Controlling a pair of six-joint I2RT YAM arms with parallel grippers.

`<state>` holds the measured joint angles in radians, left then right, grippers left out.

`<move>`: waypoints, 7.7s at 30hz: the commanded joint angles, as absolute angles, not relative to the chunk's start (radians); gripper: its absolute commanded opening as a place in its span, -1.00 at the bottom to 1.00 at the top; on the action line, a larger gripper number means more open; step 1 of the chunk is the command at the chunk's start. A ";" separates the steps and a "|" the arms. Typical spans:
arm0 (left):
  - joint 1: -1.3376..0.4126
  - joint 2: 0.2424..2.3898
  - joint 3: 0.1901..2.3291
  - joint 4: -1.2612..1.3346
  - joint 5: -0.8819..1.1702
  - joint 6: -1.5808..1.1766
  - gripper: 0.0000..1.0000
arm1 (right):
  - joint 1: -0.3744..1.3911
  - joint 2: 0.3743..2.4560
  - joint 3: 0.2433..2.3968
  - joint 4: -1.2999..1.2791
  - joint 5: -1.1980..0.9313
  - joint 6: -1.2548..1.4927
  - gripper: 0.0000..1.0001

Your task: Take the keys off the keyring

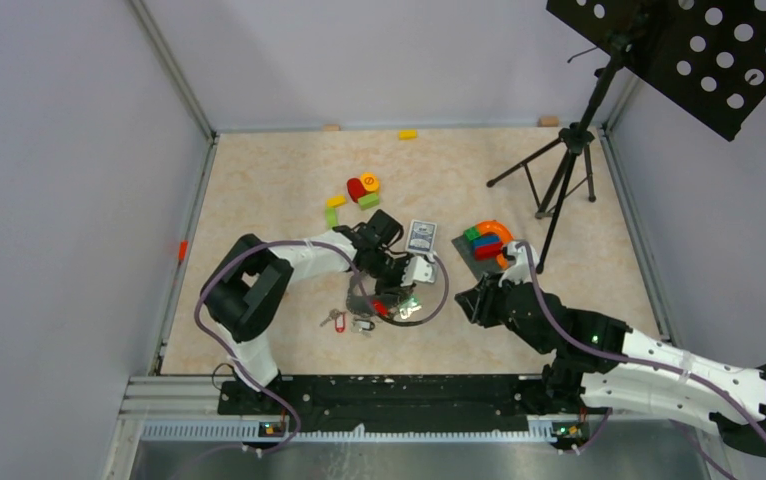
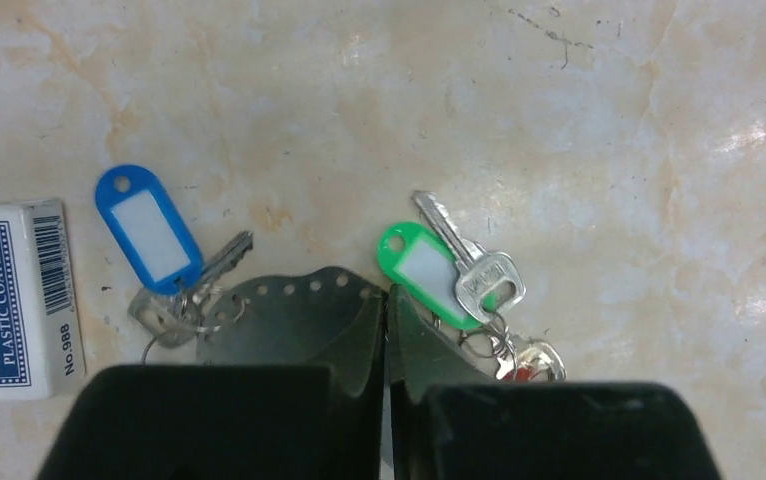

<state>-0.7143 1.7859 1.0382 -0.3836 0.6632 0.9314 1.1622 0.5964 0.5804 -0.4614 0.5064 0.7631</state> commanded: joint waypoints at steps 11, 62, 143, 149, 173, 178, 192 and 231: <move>-0.716 1.552 0.967 -0.379 0.694 0.873 -1.00 | 1.167 0.567 0.586 -0.459 0.562 0.752 -0.34; -0.745 1.682 0.940 -0.313 0.615 0.948 -0.18 | 1.167 0.512 0.547 -0.448 0.554 0.743 -0.34; -0.764 1.006 0.943 -0.213 0.646 0.364 -1.00 | 1.169 0.865 0.237 0.802 -0.084 0.008 0.13; -0.765 0.982 0.940 -0.212 0.654 0.342 -1.00 | 1.169 0.874 0.258 0.788 -0.098 -0.043 0.11; -0.765 0.945 0.919 -0.154 0.717 0.278 -1.00 | 1.169 1.022 0.306 0.903 -0.145 -0.031 -0.17; -0.766 0.944 0.921 -0.150 0.726 0.275 -1.00 | 1.169 1.053 0.314 0.928 -0.154 -0.023 -0.28; -0.766 0.937 0.907 -0.152 0.723 0.280 -1.00 | 1.169 0.998 0.311 0.920 -0.183 -0.008 -0.30; -0.765 0.862 0.815 -0.102 0.702 0.232 -1.00 | 1.169 0.830 0.466 0.424 -0.137 -0.023 -1.00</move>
